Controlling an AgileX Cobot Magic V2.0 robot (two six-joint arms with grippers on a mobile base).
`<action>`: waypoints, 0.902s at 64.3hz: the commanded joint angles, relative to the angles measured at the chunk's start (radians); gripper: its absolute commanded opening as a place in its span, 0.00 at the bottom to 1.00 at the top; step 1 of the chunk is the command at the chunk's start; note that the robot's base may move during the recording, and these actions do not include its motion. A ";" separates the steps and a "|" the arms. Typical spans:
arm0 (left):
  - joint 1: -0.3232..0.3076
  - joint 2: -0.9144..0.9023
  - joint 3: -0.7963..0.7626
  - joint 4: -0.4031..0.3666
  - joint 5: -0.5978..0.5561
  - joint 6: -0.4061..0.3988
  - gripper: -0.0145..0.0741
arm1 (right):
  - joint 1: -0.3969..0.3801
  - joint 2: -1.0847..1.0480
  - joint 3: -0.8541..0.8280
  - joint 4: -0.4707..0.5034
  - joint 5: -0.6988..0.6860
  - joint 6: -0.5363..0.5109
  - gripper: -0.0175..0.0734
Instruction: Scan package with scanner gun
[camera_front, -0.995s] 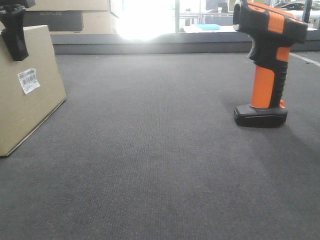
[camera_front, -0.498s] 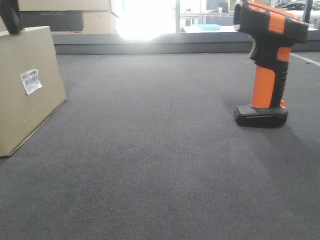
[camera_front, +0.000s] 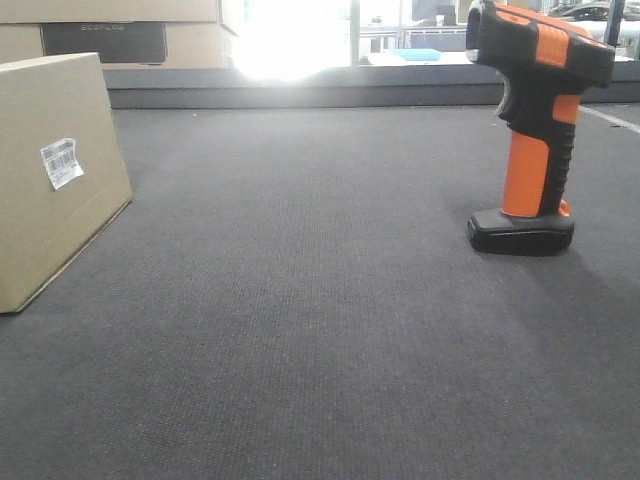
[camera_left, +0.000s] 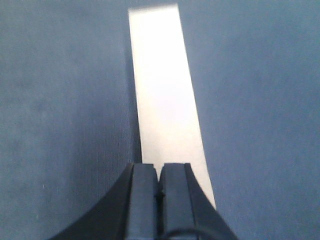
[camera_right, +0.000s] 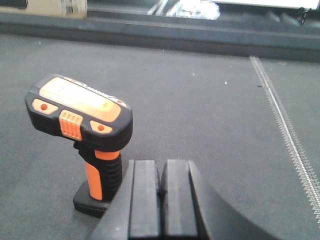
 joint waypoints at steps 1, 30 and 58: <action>-0.004 -0.108 0.116 0.001 -0.156 -0.001 0.04 | -0.007 -0.061 0.035 0.006 -0.021 0.002 0.01; -0.004 -0.594 0.656 0.008 -0.677 -0.001 0.04 | -0.007 -0.392 0.125 0.032 0.086 0.002 0.01; -0.004 -0.772 0.821 0.008 -0.812 -0.001 0.04 | -0.007 -0.421 0.125 0.032 0.110 0.002 0.01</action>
